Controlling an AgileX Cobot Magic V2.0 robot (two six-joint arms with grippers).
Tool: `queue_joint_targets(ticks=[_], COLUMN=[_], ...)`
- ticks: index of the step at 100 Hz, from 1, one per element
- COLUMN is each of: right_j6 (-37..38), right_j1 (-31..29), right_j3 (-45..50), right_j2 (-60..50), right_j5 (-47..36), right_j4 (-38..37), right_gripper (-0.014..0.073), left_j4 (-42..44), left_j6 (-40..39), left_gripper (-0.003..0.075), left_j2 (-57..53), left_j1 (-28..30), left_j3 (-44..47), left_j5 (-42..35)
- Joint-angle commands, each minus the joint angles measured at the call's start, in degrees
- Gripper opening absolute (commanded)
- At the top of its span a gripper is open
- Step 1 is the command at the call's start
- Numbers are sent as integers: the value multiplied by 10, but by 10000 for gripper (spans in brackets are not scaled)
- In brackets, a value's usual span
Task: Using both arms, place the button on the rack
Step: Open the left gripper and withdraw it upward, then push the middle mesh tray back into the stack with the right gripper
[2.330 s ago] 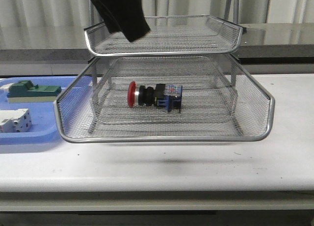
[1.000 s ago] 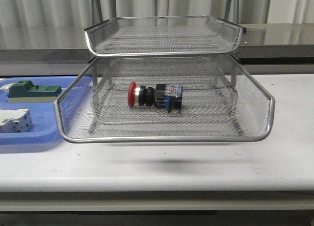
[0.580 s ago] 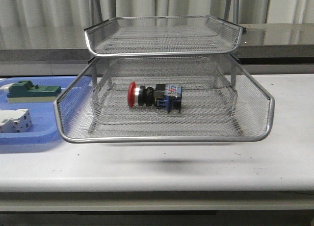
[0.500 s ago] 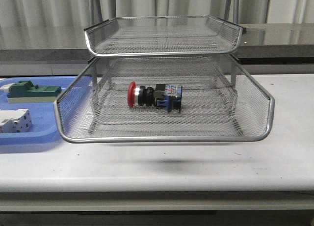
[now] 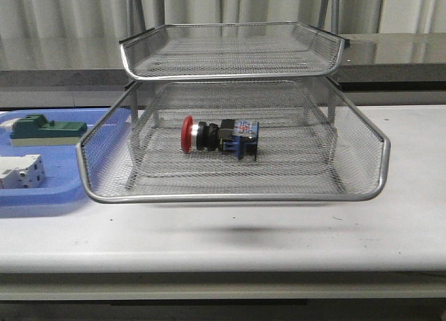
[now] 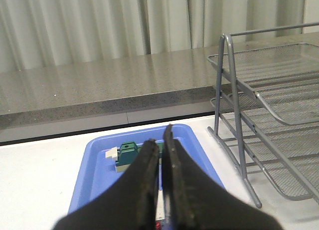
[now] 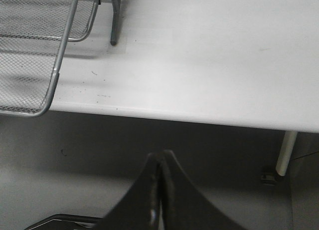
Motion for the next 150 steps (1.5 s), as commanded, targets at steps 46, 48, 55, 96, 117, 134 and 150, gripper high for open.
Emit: queue_joint_targets(ticks=[46, 48, 55, 96, 117, 134, 150], right_j6=[-1, -2, -15, -377, -535, -583, -584], right_j1=[-3, -3, -3, 2, 78, 167, 248], right_j3=[-19, -19, -19, -19, -19, -19, -19], right_j2=[4, 7, 21, 187, 249, 299, 348], right_j5=[-100, -105, -114, -110, -110, -138, -192], right_j4=[56, 64, 91, 361, 408, 405, 365], right_gripper=[-71, -71, -71, -69, -69, -69, -66], left_j4=[-6, -6, -6, -6, -6, -6, -6], left_j6=[-4, -4, -4, -4, -4, -4, -4], left_gripper=[-20, -20, -20, -20, -20, -20, -20], left_j2=[5, 5, 5, 5, 5, 5, 5], left_j1=[1, 1, 1, 1, 1, 1, 1], left_j3=[-16, -16, -16, -16, -16, -16, -16], left_j5=[-48, -48, -48, -48, -48, -48, -48])
